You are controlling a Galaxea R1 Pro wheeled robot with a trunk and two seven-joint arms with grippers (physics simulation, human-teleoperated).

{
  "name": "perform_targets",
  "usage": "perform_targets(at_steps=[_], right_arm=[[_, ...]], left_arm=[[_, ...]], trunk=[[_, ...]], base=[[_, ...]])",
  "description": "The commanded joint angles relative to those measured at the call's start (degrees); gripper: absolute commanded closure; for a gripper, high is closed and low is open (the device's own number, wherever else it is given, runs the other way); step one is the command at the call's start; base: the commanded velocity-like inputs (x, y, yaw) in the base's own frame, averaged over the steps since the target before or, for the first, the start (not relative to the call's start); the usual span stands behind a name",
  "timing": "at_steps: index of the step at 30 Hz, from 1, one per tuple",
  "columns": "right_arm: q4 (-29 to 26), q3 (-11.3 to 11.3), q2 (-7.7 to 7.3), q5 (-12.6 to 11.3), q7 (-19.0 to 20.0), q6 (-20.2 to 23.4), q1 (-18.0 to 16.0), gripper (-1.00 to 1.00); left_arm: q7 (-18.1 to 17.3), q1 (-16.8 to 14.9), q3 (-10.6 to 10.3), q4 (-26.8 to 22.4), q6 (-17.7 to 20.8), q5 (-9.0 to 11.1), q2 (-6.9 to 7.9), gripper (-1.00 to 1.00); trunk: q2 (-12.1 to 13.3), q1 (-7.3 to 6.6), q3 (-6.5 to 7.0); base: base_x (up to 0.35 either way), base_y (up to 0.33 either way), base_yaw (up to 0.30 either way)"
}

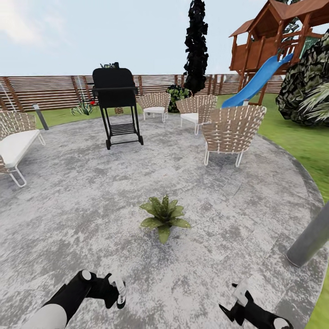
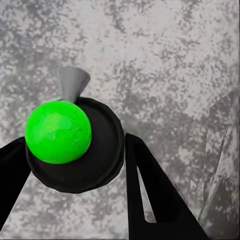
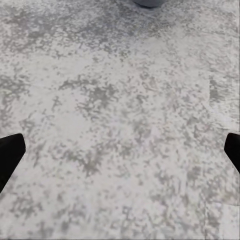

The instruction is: Pick up the pesticide atomizer in the garden and spray insectifuge to fully cover both potted plants in the garden.

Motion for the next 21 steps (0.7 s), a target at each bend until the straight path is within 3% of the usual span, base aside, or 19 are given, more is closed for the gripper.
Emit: perform_targets(at_steps=[1,3,5,7,8,9,10,12,17,19,21], right_arm=[[-0.39,-0.42,0.04,0.41,1.57,0.31,-0.54,-1.0],[-0.6,0.69,0.22,0.49,2.5,0.72,-0.96,-1.0],[-0.61,3.79,0.46,0.51,2.71,0.82,-1.04,-1.0],[-0.6,10.36,1.07,0.41,2.78,0.93,-1.08,-1.0],[-0.69,13.61,2.38,0.33,2.77,0.98,-1.09,-1.0],[-0.76,15.33,3.6,0.3,2.76,1.01,-1.1,1.0],[-0.79,16.24,4.46,0.28,2.79,1.03,-1.15,1.0],[-0.72,16.95,5.54,0.28,3.23,1.04,-1.74,1.0],[-0.82,17.35,7.84,0.37,9.6,1.01,-2.62,1.0],[-0.78,17.38,8.44,0.35,10.25,0.94,-2.9,1.0],[-0.72,17.51,9.31,0.35,10.49,0.89,-3.0,1.0]], left_arm=[[-0.67,-0.02,0.47,0.06,0.03,-2.04,-0.27,1.0],[-0.89,0.02,0.51,0.28,-0.03,-4.46,-0.71,1.0],[-0.96,0.06,0.53,0.33,-0.05,-5.28,-1.2,1.0],[-0.98,0.08,-0.65,0.36,-0.01,-5.69,-2.11,1.0],[-0.97,0.08,-2.87,0.41,0.01,-5.74,-2.42,1.0],[-0.96,0.08,-5.18,0.41,0.04,-5.74,-2.63,1.0],[-0.95,0.08,-6.92,0.39,0.08,-5.65,-2.84,1.0],[-0.95,0.09,-8.27,0.39,0.2,-5.77,-3.54,1.0],[-0.95,0.21,-8.89,0.51,0.29,-5.83,-4.04,1.0],[-1.0,0.24,-8.92,0.75,0.29,-5.81,-4.21,1.0],[-1.0,0.26,-10.28,1.7,0.28,-5.86,-5.11,1.0]], trunk=[[-0.02,-0.01,-0.05],[-0.02,-0.01,-0.05],[-0.02,-0.01,-0.05],[-0.02,-0.01,-0.05],[-0.02,-0.01,-0.05],[-0.02,-0.01,-0.05],[-0.02,-0.01,-0.05],[-0.02,-0.01,-0.05],[-0.02,-0.01,-0.05],[-0.02,-0.01,-0.05],[-0.02,-0.01,-0.05]], base=[[0.0,0.0,0.0],[0.0,0.0,0.0],[0.0,0.0,0.0],[0.0,0.0,0.0],[0.0,0.0,0.0],[0.0,0.0,0.0],[0.0,0.0,0.0],[0.0,0.0,0.0],[0.0,0.0,0.0],[0.0,0.0,0.0],[0.0,0.0,0.0]])
